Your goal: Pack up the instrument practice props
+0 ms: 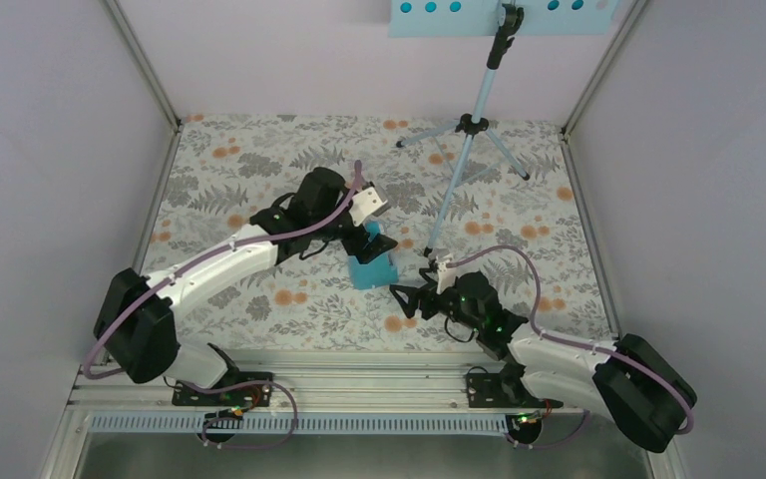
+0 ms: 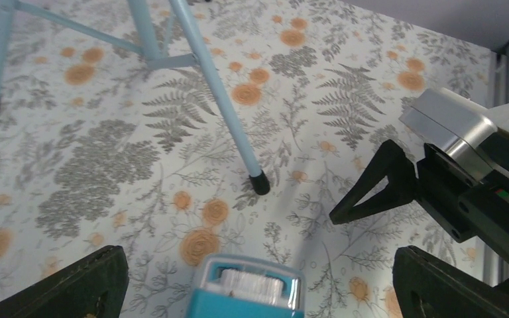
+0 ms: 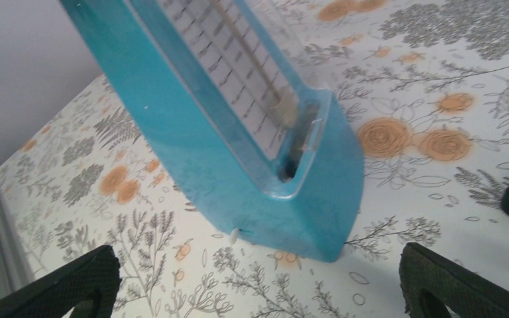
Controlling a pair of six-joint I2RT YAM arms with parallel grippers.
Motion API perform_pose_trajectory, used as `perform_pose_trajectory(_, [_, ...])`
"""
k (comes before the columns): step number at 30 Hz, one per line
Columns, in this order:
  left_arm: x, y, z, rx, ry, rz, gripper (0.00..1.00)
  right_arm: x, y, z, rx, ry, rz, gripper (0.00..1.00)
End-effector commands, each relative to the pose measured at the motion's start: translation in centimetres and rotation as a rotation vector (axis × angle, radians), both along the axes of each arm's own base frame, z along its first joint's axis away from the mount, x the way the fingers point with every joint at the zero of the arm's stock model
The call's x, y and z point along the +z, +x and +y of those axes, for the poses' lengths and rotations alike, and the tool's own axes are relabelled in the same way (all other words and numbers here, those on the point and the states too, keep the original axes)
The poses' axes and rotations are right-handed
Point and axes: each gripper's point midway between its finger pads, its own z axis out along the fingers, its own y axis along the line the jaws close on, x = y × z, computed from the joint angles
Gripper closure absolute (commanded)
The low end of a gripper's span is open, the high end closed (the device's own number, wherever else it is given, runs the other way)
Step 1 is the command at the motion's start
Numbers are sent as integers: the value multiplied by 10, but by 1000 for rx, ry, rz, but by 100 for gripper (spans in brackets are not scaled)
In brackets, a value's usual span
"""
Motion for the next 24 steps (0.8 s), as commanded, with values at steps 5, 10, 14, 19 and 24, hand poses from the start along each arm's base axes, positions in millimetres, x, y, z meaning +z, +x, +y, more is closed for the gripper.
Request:
perform_pose_trajectory(5, [-13,-4,-12,-82,12,61,18,-5,-2,7,40,-2,-2,0])
perform_pose_trajectory(10, [-20,-6,-12,-100,18,73,31,-17,2,7,10,-46,-5,0])
perform_pose_trajectory(14, [-27,-8,-11,-106,36,77,38,-23,3,10,11,-66,-25,0])
perform_pose_trajectory(19, [-31,-9,-11,-116,43,82,44,-42,8,21,15,-153,-16,1])
perform_pose_trajectory(24, [-37,-8,-9,-109,59,84,51,-64,12,41,27,-270,-21,0])
